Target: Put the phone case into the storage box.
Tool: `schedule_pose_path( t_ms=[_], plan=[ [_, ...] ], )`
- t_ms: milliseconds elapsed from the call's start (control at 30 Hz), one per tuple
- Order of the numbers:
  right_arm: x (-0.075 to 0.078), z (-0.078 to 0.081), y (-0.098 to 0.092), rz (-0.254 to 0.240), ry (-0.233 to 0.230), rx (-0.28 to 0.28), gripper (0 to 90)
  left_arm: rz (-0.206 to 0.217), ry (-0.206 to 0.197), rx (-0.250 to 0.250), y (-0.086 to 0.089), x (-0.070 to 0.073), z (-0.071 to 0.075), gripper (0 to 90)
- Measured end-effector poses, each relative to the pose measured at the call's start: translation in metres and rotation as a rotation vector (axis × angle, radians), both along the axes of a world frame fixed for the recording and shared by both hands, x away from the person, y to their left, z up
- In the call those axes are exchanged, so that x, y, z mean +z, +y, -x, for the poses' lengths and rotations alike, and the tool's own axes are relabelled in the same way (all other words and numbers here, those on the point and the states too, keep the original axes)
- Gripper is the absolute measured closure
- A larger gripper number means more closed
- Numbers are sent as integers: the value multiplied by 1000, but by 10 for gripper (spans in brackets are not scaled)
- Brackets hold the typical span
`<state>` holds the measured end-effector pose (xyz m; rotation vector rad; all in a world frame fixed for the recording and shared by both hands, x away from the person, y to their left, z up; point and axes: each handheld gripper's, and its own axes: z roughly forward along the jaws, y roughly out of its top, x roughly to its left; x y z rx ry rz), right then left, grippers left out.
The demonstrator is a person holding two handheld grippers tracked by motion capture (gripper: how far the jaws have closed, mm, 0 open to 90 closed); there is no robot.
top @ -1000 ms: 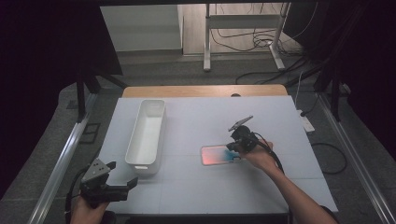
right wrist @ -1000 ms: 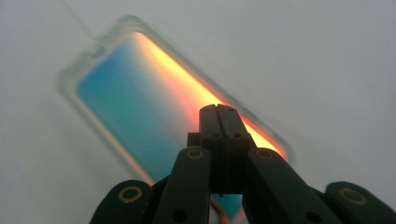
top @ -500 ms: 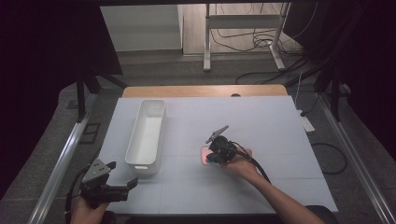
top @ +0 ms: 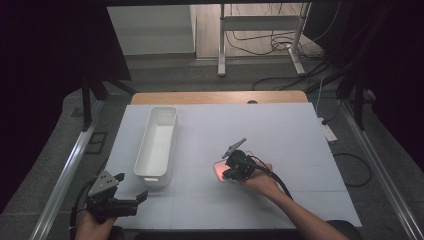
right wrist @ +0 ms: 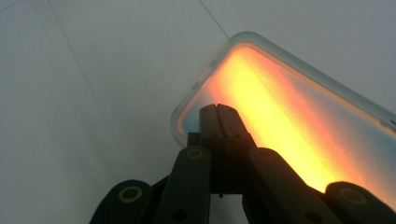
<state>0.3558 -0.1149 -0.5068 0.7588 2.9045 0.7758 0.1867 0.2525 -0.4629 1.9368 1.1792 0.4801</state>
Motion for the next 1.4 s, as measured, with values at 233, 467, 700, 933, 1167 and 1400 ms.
schedule_pose_path(
  t_ms=[233, 467, 700, 933, 1167, 1400],
  plan=[
    [1, 5, -13, -3, 23, -4, 896, -2, 1, 0, 0, 0, 0, 27],
    [2, 9, -24, 13, 27, -8, 896, -1, 2, 1, 0, 0, 0, 27],
    [3, 12, -41, 20, 34, -25, 896, -6, 3, 1, -1, 0, -1, 28],
    [5, 13, -55, 35, 25, -45, 896, -6, 4, 2, -1, 0, -1, 28],
    [6, 9, -67, 49, 17, -65, 896, -9, 4, 2, -1, 0, -1, 28],
    [7, 4, -76, 64, 5, -91, 896, -6, 4, 2, -1, 0, -1, 28]
  ],
)
